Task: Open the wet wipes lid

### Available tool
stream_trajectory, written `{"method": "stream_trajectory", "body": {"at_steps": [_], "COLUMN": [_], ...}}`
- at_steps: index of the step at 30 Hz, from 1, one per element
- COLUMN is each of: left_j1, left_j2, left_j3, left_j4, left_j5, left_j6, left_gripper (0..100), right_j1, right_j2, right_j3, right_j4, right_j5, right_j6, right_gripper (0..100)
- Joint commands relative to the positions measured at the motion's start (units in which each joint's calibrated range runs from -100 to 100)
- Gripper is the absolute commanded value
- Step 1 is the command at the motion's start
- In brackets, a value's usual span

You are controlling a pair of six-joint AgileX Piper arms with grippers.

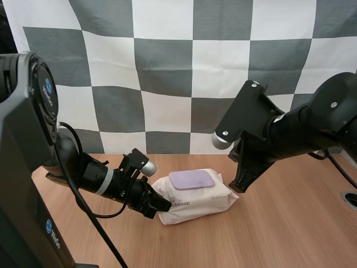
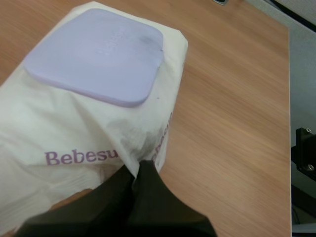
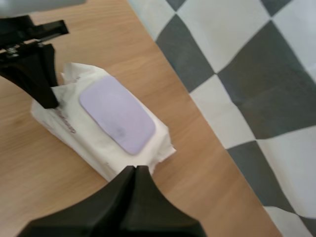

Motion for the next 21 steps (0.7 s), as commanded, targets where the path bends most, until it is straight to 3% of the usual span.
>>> {"method": "stream_trajectory", "body": {"at_steps": [1, 6, 11, 13, 17, 21], "left_j1": [-0.04, -0.04, -0.04, -0.04, -0.04, -0.04], "left_j2": [0.0, 0.0, 0.0, 0.0, 0.0, 0.0], "left_j3": [0.1, 0.1, 0.1, 0.1, 0.1, 0.1], "left_j4": [0.2, 0.1, 0.2, 0.2, 0.4, 1.0], "left_j5": [0.1, -0.1, -0.5, -0.5, -0.5, -0.3], "left_j6": [-0.6, -0.6, -0.6, -0.7, -0.8, -0.8], "left_gripper": [0, 0, 0, 0, 0, 0], "right_j1": [0.1, 0.1, 0.1, 0.1, 0.1, 0.1], "right_j2": [2.2, 4.6, 4.7, 4.7, 5.5, 7.1], "right_j3": [1.7, 10.2, 15.9, 17.0, 17.2, 17.2], "right_j4": [2.8, 5.6, 12.1, 15.2, 21.3, 22.8], "right_j5": [1.0, -2.9, -9.2, -9.2, -8.9, -9.1], "right_j6": [-11.3, -20.7, -22.3, -22.3, -22.3, -22.3], "right_gripper": [2, 5, 8, 17, 47, 50]}}
